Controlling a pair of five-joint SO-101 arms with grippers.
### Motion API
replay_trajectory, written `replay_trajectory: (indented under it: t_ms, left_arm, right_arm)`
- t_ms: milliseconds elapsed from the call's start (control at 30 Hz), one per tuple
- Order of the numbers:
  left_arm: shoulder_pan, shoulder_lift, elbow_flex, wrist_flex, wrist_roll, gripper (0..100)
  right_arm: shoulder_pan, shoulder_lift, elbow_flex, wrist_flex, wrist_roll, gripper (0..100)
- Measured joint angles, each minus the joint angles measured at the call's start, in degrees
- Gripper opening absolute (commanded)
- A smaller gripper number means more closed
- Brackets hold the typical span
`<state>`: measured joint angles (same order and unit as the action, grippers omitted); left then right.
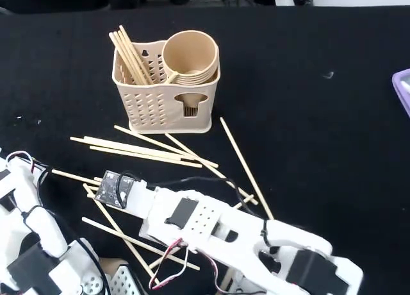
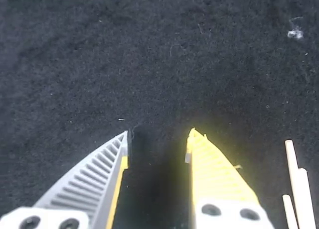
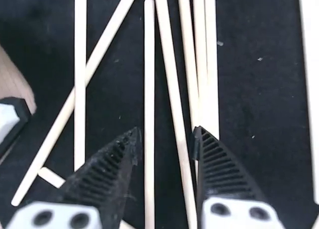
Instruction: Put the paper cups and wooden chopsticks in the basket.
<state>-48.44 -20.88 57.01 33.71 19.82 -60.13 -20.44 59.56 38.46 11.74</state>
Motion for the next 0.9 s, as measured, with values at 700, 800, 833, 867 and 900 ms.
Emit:
replay_trajectory:
  t_ms: [700, 800, 833, 867, 900]
  left_arm:
    - [0.0, 0.0, 0.0, 0.0, 0.0, 19]
    - [0.0, 0.0, 0.0, 0.0, 0.0, 19]
    - [0.0, 0.0, 0.0, 0.0, 0.0, 19]
    - [0.0, 0.0, 0.0, 0.0, 0.0, 19]
    - [0.0, 0.0, 0.0, 0.0, 0.0, 19]
  right_arm:
    - [0.0, 9.85, -4.57, -0.09, 1.58, 1.1]
    - [0.0, 9.67, -4.57, -0.09, 1.58, 1.1]
    - [0.0, 8.97, -4.57, 0.18, 1.58, 1.1]
    - [0.0, 7.65, -4.57, 1.14, 1.58, 1.1]
    - [0.0, 5.89, -4.57, 2.46, 1.58, 1.1]
